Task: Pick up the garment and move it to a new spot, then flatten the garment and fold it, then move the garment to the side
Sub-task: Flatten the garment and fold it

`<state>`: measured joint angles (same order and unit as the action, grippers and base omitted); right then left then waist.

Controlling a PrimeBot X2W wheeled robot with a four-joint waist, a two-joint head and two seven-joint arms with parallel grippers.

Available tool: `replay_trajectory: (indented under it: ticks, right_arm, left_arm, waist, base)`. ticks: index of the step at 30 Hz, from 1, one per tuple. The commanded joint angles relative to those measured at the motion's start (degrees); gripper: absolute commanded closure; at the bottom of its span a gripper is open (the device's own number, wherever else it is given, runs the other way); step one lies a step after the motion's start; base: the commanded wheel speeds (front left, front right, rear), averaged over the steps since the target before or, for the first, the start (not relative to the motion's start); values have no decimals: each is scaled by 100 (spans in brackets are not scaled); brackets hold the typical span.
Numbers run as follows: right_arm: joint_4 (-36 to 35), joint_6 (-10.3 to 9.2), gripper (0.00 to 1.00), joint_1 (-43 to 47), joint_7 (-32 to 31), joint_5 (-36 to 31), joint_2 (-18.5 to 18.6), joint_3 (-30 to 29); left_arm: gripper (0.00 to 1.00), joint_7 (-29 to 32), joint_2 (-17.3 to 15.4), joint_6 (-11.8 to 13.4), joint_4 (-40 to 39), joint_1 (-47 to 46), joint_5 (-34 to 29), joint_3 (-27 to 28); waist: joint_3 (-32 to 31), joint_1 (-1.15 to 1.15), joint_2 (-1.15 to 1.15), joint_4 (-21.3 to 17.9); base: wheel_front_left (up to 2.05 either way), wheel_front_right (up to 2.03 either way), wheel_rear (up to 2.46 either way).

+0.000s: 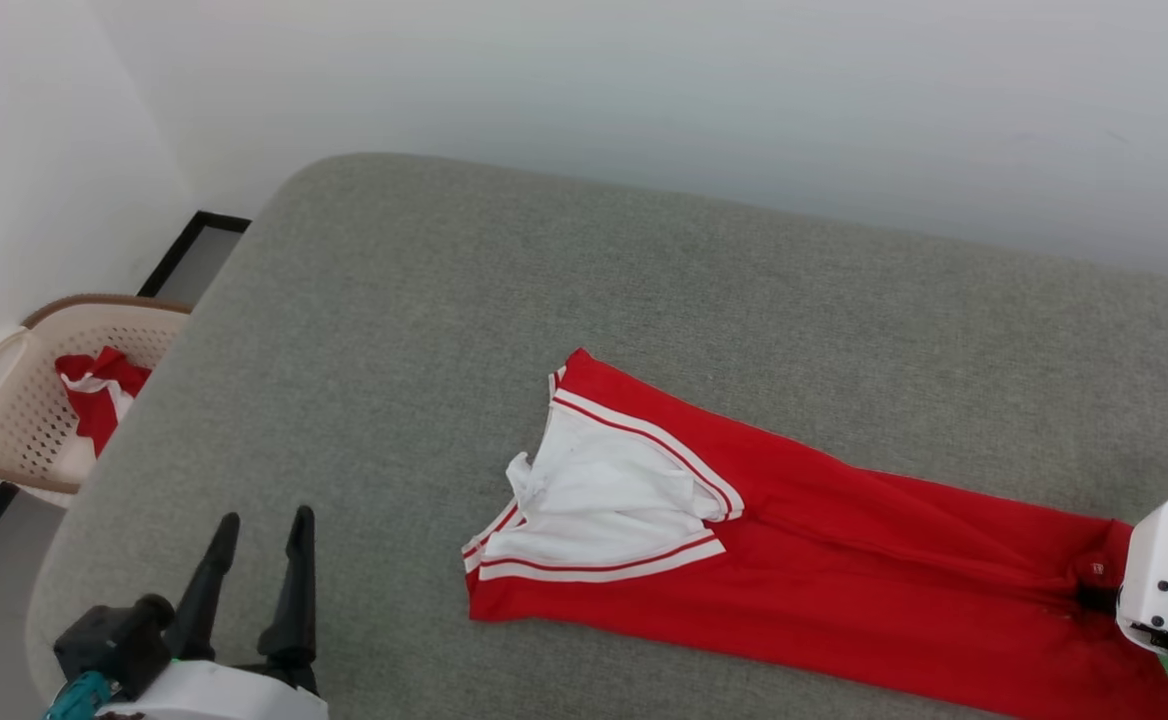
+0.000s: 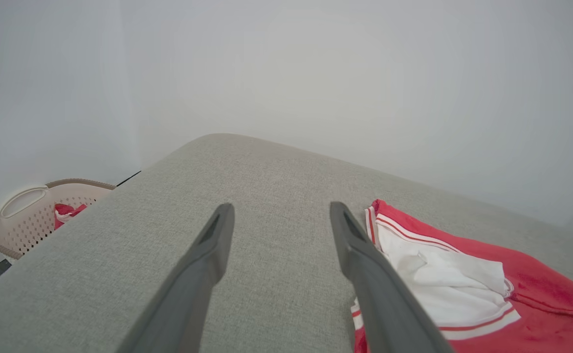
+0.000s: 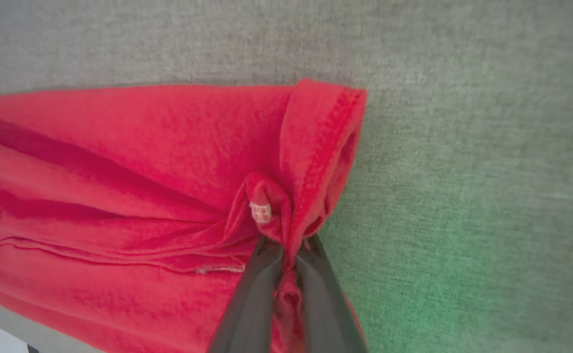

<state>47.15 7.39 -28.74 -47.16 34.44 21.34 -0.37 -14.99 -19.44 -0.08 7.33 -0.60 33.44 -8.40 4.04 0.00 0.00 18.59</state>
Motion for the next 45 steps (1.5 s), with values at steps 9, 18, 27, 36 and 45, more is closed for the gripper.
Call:
replay_trajectory:
  ticks: [9,18,27,36,45]
  right_arm:
    - [-18,3,100,-17,222,77,464,98]
    - [264,6,100,-226,581,-186,1117,86]
    - [-122,7,100,-294,397,182,1028,537]
    - [-1020,8,100,-98,-54,1087,155,576]
    - [-1189,8,100,-189,212,595,-1213,541]
  left_arm:
    - [0,-20,228,-227,-19,109,-295,294]
    - [0,-20,406,-369,77,172,-482,470]
    - [0,-20,498,-439,195,289,-531,597]
    - [0,-20,541,-466,284,344,-569,586]
    - [0,-19,617,-490,343,291,-579,477]
  waist:
    - [-9,0,0,-182]
    - [-46,0,0,-337]
    - [-248,0,0,-563]
    - [-537,0,0,-642]
    - [-652,0,0,-455]
  base:
    - [0,0,0]
    - [0,0,0]
    - [0,0,0]
    - [0,0,0]
    - [0,0,0]
